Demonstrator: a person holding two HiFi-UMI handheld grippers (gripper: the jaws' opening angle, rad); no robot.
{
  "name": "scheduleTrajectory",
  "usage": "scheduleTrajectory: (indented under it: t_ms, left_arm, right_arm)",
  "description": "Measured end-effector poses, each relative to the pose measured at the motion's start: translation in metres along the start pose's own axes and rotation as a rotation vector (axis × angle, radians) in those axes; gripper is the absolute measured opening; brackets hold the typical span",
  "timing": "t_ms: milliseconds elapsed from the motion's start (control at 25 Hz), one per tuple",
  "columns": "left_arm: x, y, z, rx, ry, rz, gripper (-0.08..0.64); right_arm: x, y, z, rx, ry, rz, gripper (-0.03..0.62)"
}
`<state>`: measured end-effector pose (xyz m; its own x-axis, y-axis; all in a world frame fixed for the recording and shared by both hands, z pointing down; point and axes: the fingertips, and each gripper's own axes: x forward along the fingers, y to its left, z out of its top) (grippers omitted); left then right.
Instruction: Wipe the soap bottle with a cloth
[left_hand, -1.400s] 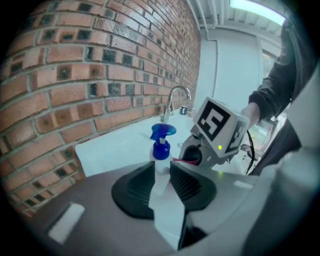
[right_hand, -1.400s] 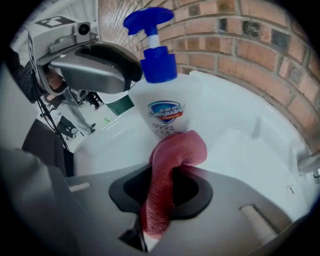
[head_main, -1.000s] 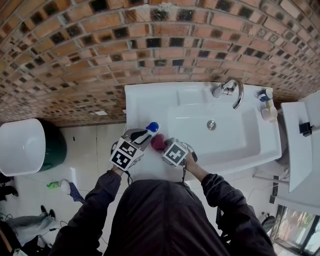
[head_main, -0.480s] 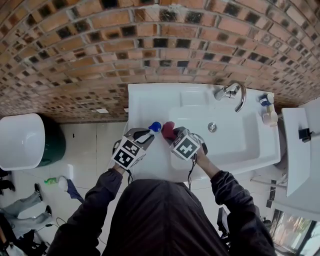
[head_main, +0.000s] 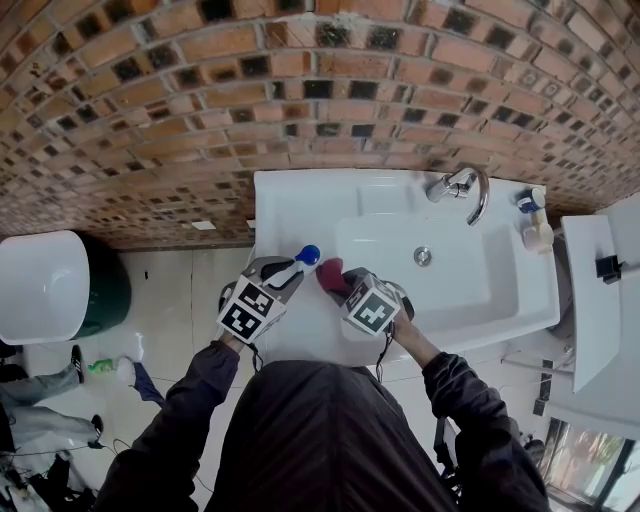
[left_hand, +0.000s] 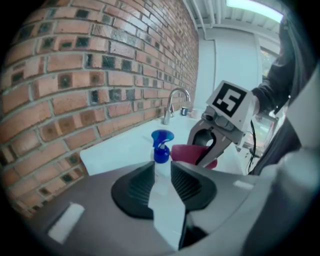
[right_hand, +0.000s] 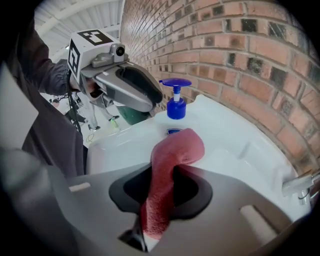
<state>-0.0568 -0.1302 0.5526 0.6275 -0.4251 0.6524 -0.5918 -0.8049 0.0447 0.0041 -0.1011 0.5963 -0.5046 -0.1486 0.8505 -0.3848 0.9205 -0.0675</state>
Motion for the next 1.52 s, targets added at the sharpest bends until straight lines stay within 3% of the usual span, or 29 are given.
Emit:
scheduleTrajectory:
  t_ms: [160,320,440,600,680,880,1080,1160,1280,1440,1520]
  left_arm:
    - [-0.021,0.001,0.030,0.118,0.021,-0.001,0.165]
    - [-0.009,-0.002,0.044,0.246,0.086,-0.031,0.230]
    - [0.010,-0.004,0.039,0.329,0.153,-0.053,0.236]
    - [0.022,-0.005,0.038,0.413,0.181,-0.078,0.235]
    - [0.025,-0.005,0.037,0.464,0.200,-0.098,0.202]
    - [0.023,-0.008,0.034,0.589,0.216,-0.197,0.176]
    - [0.014,-0.021,0.026,0.769,0.177,-0.388,0.176]
    - [0.013,-0.022,0.026,0.776,0.155,-0.430,0.179]
    - [0.011,-0.017,0.038,0.714,0.106,-0.389,0.235]
    - [-0.004,-0.007,0.045,0.552,0.053,-0.265,0.304]
    - [-0.017,0.000,0.041,0.407,0.019,-0.178,0.304]
  right_arm:
    - [-0.008,-0.006,-0.005,0.026,-0.015,-0.017,0.086]
    - [-0.010,-0.006,-0.013,0.056,-0.021,-0.021,0.086]
    - [-0.015,-0.006,-0.016,0.073,-0.028,-0.027,0.086]
    - [-0.018,-0.009,-0.024,0.103,-0.028,-0.034,0.086]
    - [-0.020,-0.012,-0.025,0.102,-0.032,-0.039,0.086]
    - [-0.022,-0.014,-0.028,0.121,-0.037,-0.046,0.086]
    - [-0.027,-0.013,-0.030,0.126,-0.024,-0.046,0.086]
    - [-0.029,-0.013,-0.030,0.116,-0.018,-0.049,0.086]
    - [-0.029,-0.015,-0.034,0.114,-0.012,-0.044,0.086]
    - [-0.025,-0.026,-0.030,0.114,-0.015,-0.056,0.086]
    - [-0.021,-0.036,-0.024,0.102,-0.013,-0.068,0.086]
